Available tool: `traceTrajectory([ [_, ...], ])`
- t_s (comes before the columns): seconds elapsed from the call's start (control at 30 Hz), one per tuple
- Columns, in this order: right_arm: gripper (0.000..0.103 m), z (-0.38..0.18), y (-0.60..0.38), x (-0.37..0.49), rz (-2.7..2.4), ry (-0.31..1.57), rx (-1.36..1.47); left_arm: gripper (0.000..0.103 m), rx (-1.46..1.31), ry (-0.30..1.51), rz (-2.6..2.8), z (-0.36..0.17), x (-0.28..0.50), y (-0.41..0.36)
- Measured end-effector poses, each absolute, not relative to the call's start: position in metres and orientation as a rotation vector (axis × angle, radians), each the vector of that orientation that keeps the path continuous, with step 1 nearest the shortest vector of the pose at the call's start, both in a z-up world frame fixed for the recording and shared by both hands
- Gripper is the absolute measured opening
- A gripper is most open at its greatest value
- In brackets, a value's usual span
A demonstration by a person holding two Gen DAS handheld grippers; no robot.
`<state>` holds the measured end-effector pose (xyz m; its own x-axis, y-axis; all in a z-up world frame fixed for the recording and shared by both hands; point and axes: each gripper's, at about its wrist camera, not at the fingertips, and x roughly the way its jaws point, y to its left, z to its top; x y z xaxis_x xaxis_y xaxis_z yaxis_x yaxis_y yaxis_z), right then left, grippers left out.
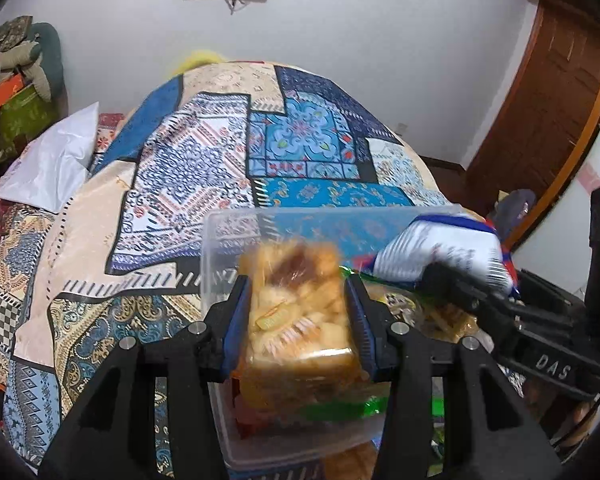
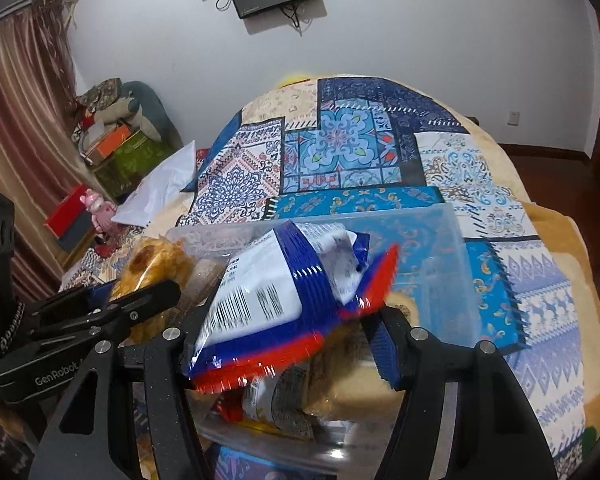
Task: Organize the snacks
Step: 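Drop puffed-snack bag into box with left tool while right drops blue-white bag, then grasp bread-stick pack with left tool while right grasps green pea-snack bag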
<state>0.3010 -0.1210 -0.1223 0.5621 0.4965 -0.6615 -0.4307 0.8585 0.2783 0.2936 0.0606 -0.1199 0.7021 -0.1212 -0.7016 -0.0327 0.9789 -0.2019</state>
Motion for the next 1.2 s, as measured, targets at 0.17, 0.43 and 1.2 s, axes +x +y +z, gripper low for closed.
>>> traceTrajectory([
  [0.17,0.066,-0.122,-0.122,0.302,0.545,0.817,0.092,0.050,-0.218,0.790,-0.060,-0.115,0.292,0.060],
  [0.43,0.069,-0.105,-0.140,0.281,0.539,0.799,0.092,0.055,-0.214,0.781,-0.072,-0.097,0.262,0.056],
  [1.2,0.074,-0.170,-0.169,0.203,0.506,0.974,0.014,0.066,-0.166,0.962,-0.088,-0.159,0.191,0.034],
])
